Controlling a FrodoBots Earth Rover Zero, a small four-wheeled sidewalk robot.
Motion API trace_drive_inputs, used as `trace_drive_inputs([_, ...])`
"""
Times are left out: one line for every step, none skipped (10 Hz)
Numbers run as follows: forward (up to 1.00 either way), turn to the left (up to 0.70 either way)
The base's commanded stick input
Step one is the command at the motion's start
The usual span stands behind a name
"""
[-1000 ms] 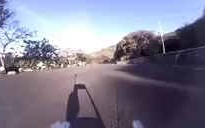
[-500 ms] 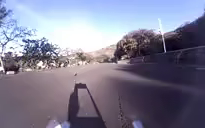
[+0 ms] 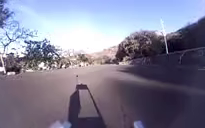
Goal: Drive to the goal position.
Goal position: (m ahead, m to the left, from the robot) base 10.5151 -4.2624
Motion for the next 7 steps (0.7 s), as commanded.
trace_drive_inputs([0.5, -0.43])
trace_drive_inputs([0.5, -0.27])
trace_drive_inputs([0.5, 0.0])
trace_drive_inputs([0.5, 0.0])
trace_drive_inputs([0.5, 0.0])
trace_drive_inputs([0.5, 0.0])
trace_drive_inputs([0.5, -0.27])
